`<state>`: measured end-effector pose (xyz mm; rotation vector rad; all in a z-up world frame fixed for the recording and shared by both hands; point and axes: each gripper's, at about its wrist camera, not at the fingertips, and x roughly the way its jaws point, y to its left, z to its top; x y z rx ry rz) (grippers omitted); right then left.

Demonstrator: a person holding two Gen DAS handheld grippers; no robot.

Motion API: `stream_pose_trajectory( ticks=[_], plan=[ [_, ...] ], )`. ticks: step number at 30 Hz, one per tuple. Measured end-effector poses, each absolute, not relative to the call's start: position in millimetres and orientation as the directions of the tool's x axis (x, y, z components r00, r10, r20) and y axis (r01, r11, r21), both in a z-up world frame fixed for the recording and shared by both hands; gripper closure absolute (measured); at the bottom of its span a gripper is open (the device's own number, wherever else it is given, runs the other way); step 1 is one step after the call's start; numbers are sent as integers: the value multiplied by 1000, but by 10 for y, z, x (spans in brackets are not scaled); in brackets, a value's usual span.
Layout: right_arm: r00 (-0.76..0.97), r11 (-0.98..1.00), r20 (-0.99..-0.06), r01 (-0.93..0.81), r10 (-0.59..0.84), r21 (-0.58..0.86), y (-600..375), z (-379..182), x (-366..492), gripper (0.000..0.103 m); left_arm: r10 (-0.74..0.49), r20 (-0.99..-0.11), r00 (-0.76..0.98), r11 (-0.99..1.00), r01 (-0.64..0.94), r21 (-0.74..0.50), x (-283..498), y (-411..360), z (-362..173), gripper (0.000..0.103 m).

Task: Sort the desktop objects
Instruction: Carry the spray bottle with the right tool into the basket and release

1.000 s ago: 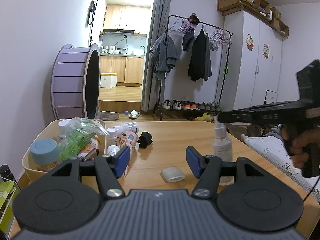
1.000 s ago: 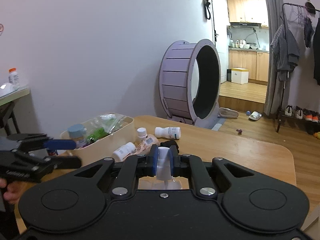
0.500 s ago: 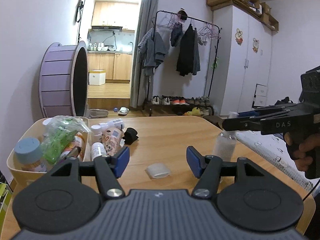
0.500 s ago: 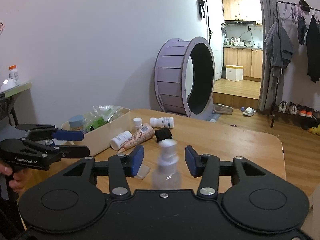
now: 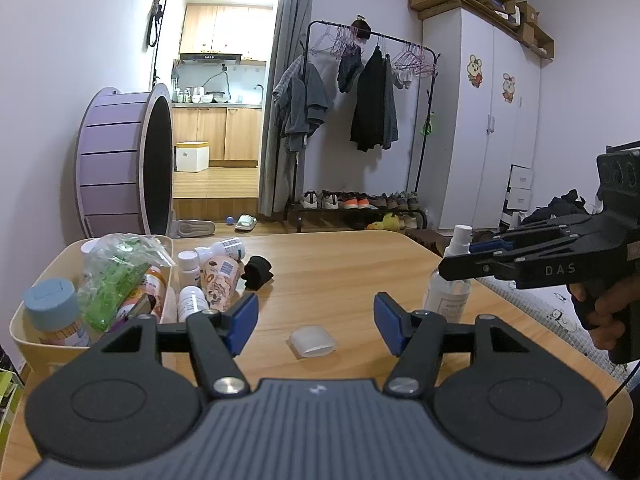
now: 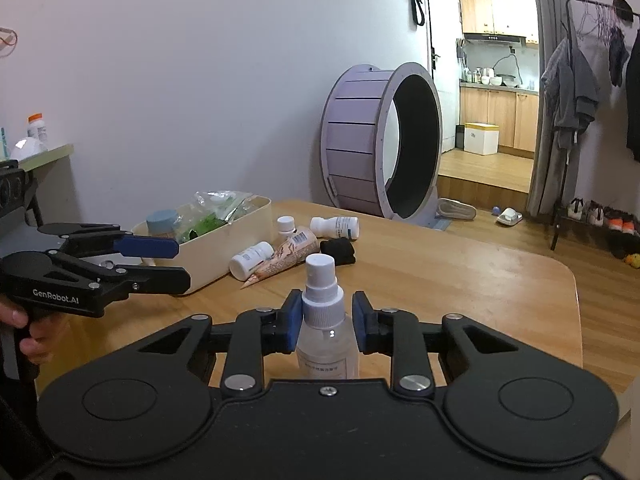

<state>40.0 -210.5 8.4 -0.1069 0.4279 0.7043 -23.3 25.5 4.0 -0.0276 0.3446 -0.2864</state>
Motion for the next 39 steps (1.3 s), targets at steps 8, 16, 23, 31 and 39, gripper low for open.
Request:
stream_pose_trajectory(
  ticks=[8, 16, 23, 31, 39],
  plan=[
    [670, 732, -339, -675, 661, 94, -1974, 295, 376, 81, -233, -291, 928, 972, 221, -74, -423, 506, 104, 40],
    [612, 656, -279, -748, 740, 101, -1461, 572, 434, 81, -142, -259, 955, 989, 125, -83, -680, 923, 170, 38],
    [541, 580, -253, -806, 802, 117, -881, 697, 581, 81, -68, -248, 966, 991, 36, -131, -778, 1260, 228, 37],
    [483, 532, -298, -840, 823, 109, -391, 559, 727, 81, -65, -236, 970, 987, 27, -160, -821, 1374, 283, 37],
    [449, 521, -432, -851, 782, 60, -189, 210, 716, 80, -81, -248, 965, 987, 43, -155, -805, 1360, 276, 37]
  ],
)
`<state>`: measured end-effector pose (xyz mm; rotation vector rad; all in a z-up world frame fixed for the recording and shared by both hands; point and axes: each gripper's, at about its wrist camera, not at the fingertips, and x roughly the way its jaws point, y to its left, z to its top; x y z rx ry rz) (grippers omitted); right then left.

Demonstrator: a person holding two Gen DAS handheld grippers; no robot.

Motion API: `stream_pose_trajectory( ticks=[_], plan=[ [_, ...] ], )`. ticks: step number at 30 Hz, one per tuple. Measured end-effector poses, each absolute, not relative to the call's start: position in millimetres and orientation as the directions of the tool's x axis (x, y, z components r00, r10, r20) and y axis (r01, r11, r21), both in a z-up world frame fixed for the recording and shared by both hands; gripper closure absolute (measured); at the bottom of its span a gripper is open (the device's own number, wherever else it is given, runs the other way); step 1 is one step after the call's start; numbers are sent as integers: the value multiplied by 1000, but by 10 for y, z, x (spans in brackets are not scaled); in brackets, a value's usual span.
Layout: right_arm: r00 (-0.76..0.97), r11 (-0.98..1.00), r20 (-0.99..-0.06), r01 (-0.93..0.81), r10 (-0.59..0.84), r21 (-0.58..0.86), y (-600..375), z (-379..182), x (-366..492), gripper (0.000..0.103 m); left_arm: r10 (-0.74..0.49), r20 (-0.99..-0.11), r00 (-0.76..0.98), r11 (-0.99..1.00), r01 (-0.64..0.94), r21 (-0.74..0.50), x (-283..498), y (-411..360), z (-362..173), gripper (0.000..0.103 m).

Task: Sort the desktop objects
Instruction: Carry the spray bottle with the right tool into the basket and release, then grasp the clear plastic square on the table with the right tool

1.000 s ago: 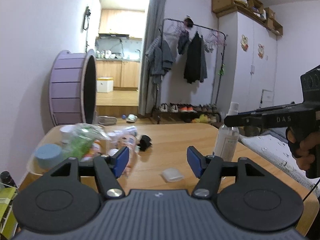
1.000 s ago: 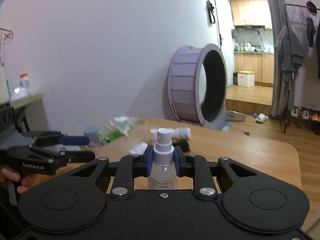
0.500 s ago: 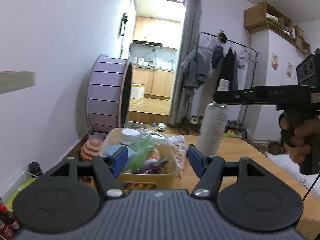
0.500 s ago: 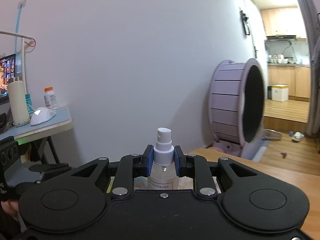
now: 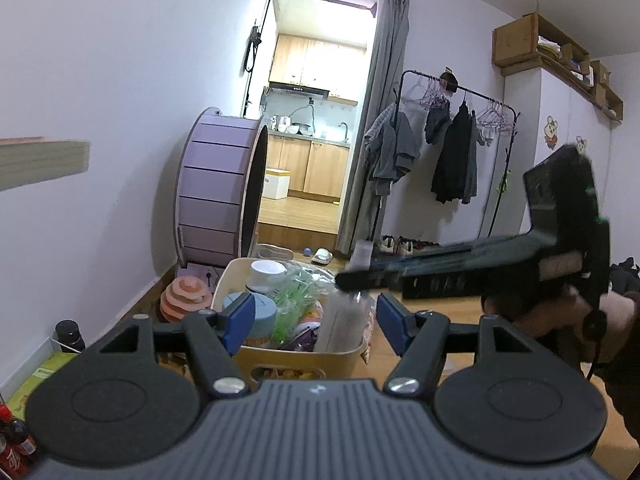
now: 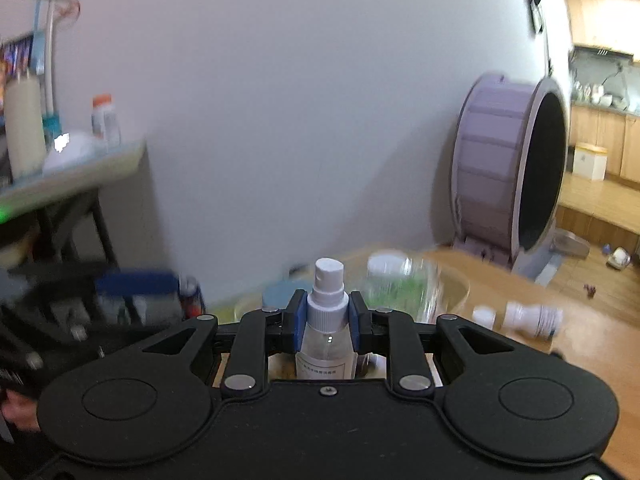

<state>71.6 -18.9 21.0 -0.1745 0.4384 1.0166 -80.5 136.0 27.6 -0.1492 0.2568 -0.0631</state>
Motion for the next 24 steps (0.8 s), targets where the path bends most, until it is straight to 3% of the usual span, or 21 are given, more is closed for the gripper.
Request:
stream_pose_trajectory(
  ticks=[4, 8, 12, 24],
  plan=[
    [496, 553, -372, -831, 784, 58, -452, 271, 616, 59, -95, -264, 960, 988, 58, -143, -776, 1324, 250, 36],
    [561, 612, -342, -789, 754, 53, -813, 361, 533, 56, -112, -277, 954, 988, 77, -136, -733, 1258, 232, 35],
    [638, 692, -353, -721, 685, 39, -1193, 252, 475, 46, -135, -285, 949, 986, 101, -131, -689, 1146, 210, 35],
    [592, 739, -520, -662, 616, 122, -1322, -396, 795, 46, -179, -340, 923, 984, 160, -84, -487, 783, 64, 32]
  ],
)
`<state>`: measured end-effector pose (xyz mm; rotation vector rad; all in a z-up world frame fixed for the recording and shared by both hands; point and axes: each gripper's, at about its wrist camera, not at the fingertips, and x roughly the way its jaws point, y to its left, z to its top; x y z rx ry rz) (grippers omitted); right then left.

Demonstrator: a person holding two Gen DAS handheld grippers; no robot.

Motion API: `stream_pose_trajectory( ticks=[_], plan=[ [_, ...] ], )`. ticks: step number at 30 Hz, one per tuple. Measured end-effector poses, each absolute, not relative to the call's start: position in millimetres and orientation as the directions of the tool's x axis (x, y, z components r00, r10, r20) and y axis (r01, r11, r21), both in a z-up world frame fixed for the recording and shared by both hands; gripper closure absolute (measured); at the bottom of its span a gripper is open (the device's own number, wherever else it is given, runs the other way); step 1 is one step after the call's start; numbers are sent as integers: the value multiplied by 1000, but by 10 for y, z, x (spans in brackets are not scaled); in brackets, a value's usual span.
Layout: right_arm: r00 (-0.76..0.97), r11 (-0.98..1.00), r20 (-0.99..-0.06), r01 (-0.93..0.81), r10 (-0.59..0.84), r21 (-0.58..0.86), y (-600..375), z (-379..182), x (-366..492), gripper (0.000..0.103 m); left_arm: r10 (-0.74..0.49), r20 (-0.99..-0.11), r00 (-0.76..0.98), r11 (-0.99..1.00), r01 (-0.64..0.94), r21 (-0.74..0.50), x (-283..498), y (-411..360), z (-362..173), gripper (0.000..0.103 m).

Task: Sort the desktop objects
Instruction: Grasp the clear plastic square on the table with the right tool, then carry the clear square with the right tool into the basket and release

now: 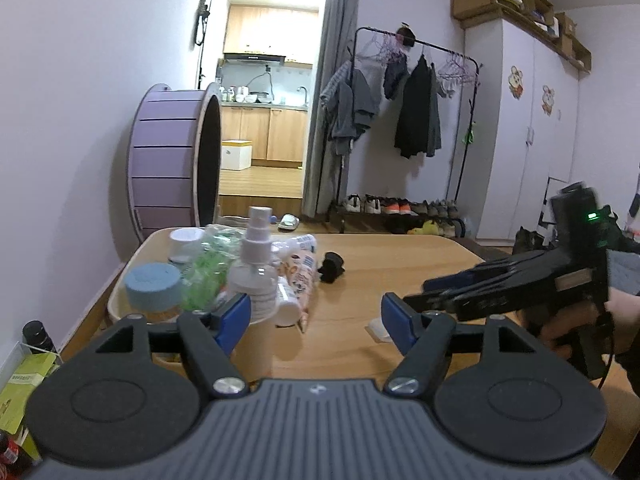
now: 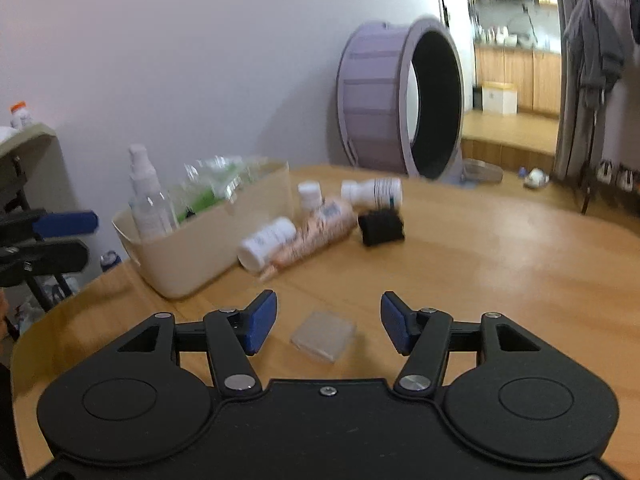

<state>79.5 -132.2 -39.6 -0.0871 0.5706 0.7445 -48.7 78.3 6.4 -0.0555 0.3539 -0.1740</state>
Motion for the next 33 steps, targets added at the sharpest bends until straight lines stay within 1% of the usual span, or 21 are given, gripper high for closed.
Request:
stream_pose_trajectory(
  ticks=[5, 8, 10, 14, 16, 17, 18, 19, 21, 24, 33],
  plan=[
    [574, 746, -561, -654, 596, 123, -1210, -550, 871, 46, -192, -347, 918, 981, 177, -74, -458, 716, 38, 32],
    [565, 746, -574, -654, 594, 128, -1189, -592, 929, 49, -193, -353, 915, 981, 177, -76, -436, 719, 21, 32],
    [554, 742, -588, -659, 590, 124, -1165, -620, 951, 60, -191, -356, 915, 982, 175, -76, -428, 718, 11, 32],
    [550, 735, -597, -670, 584, 103, -1127, -667, 947, 66, -190, -359, 914, 982, 175, -74, -420, 717, 8, 32],
    [548, 731, -594, -675, 588, 100, -1137, -652, 923, 81, -181, -359, 916, 984, 167, -69, -422, 715, 3, 32],
    [553, 732, -593, -676, 584, 91, -1144, -641, 911, 86, -177, -359, 916, 984, 163, -68, -421, 716, -1, 32],
    [557, 731, -592, -677, 582, 81, -1154, -626, 896, 89, -176, -360, 916, 984, 161, -70, -417, 719, -6, 32],
    [557, 729, -589, -680, 586, 82, -1172, -613, 881, 93, -175, -362, 916, 985, 160, -71, -415, 719, -10, 32],
    [557, 726, -578, -682, 596, 92, -1212, -580, 847, 96, -172, -364, 915, 985, 157, -71, -414, 722, -17, 32],
    [555, 719, -551, -683, 623, 125, -1286, -496, 789, 96, -183, -360, 915, 983, 167, -76, -414, 722, -19, 32],
    [500, 612, -392, -752, 772, 245, -1489, -101, 537, 96, -295, -317, 901, 955, 272, -116, -463, 647, -1, 32]
  ],
)
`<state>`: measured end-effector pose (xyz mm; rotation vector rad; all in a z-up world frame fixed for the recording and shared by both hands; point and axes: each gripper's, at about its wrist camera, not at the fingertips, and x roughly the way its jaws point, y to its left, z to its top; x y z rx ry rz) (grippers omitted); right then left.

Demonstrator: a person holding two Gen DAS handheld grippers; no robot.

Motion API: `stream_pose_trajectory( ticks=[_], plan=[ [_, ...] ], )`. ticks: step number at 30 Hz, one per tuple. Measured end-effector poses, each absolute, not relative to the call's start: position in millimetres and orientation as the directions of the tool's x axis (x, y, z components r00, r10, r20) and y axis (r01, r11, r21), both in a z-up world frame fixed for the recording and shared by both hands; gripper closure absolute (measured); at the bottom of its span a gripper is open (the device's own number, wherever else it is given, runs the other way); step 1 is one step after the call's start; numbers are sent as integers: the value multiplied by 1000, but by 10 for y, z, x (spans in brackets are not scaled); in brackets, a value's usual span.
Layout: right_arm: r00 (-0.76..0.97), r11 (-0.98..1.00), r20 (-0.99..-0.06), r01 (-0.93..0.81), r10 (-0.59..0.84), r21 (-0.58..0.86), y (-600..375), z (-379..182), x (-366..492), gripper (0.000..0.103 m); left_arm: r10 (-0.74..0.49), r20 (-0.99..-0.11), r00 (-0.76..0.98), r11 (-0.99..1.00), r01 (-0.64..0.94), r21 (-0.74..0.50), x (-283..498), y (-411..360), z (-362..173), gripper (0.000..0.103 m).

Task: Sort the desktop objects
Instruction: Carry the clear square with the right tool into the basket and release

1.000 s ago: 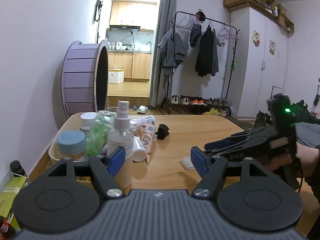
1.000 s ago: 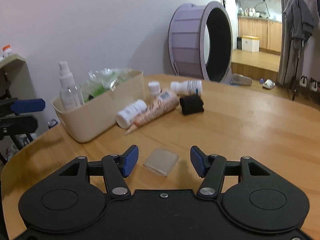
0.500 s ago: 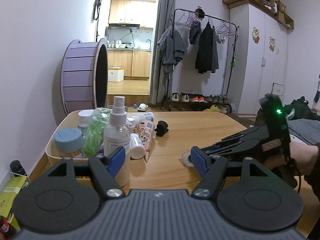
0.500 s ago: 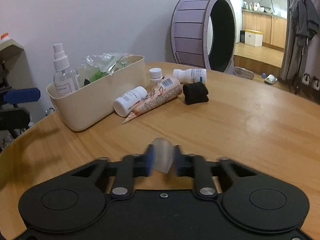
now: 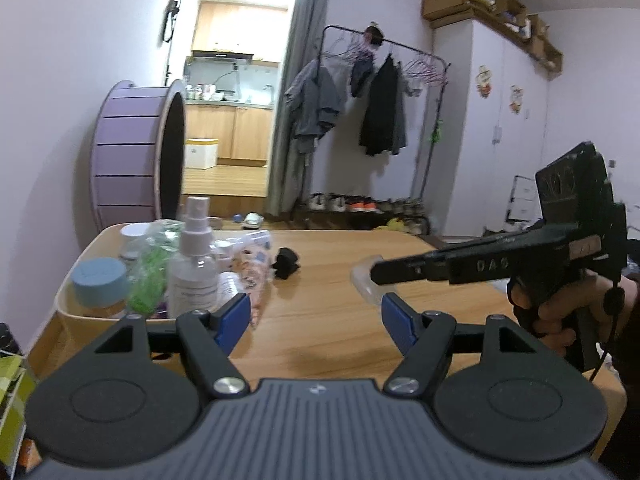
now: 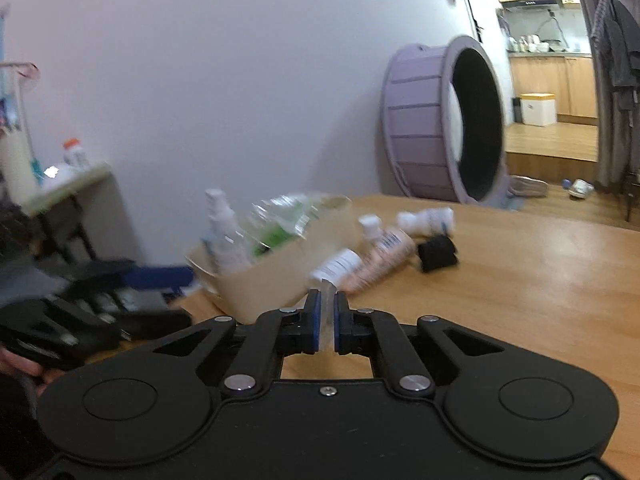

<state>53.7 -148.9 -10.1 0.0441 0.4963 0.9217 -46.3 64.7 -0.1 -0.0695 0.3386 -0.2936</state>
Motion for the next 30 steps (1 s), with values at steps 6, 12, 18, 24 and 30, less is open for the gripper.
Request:
stream_pose_trajectory(
  ticks=[6, 12, 18, 24, 30],
  plan=[
    [448, 546, -358, -800, 819, 248, -1450, -51, 431, 96, -373, -290, 881, 924, 325, -202, -442, 680, 3, 36],
    [414, 505, -338, -826, 845, 250, -1413, -55, 394, 96, -402, -295, 867, 914, 360, -185, -406, 637, -14, 66],
    [377, 453, -303, -858, 875, 241, -1386, -5, 298, 96, -435, -296, 850, 898, 384, -216, -368, 638, -22, 74],
    [363, 436, -293, -865, 885, 247, -1394, 21, 262, 96, -465, -290, 836, 883, 414, -223, -372, 618, -24, 99],
    [396, 455, -241, -842, 886, 290, -1480, 57, 280, 76, -453, -252, 855, 888, 406, -217, -412, 647, 12, 100]
  ],
)
